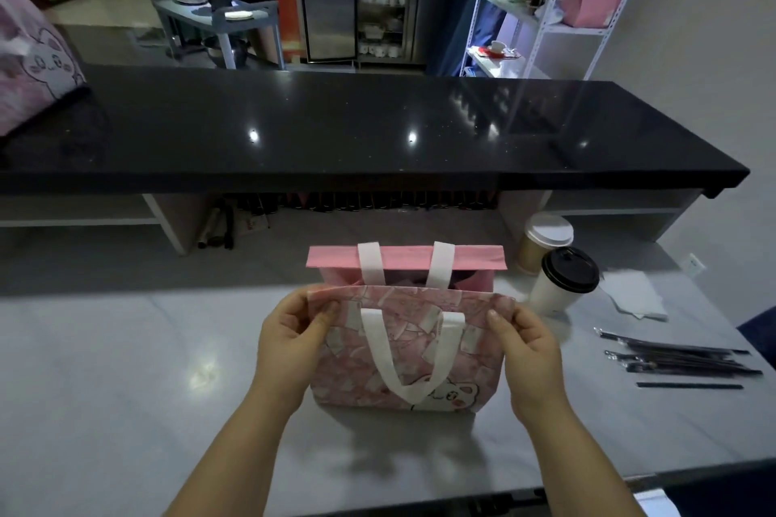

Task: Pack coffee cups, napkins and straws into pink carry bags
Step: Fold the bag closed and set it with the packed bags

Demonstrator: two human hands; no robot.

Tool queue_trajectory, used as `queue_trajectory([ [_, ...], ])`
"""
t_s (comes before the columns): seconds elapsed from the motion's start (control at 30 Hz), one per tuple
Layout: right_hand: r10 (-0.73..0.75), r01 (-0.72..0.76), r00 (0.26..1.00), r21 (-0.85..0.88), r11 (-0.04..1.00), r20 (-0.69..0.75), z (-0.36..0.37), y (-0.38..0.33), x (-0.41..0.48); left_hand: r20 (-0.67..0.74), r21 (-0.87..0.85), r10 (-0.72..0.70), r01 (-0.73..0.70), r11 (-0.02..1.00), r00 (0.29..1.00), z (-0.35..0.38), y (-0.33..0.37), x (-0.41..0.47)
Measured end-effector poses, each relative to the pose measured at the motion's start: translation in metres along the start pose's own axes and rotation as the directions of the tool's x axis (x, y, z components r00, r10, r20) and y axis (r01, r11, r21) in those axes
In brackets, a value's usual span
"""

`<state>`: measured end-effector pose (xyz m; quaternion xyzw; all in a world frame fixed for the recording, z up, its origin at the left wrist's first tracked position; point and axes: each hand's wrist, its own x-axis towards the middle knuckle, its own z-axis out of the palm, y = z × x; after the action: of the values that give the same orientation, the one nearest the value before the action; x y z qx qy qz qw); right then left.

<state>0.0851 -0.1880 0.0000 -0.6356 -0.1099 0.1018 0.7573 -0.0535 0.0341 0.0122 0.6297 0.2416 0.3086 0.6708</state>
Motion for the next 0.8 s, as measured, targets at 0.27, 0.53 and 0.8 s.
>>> queue_trajectory([
  [0.27,-0.115,0.118,0.993,-0.161,0.980,0.026,0.005,0.003,0.016,0.101,0.007,-0.015,0.015,1.000,0.995,-0.010,0.003,0.009],
  [0.53,0.119,-0.124,0.961,0.008,0.992,0.252,0.000,-0.015,0.048,0.102,-0.036,-0.021,0.025,0.999,0.995,-0.009,0.002,0.033],
  [0.8,0.053,-0.058,0.995,0.058,0.997,0.083,0.006,-0.018,0.042,0.104,-0.067,0.032,-0.025,0.997,0.994,-0.007,0.001,0.038],
])
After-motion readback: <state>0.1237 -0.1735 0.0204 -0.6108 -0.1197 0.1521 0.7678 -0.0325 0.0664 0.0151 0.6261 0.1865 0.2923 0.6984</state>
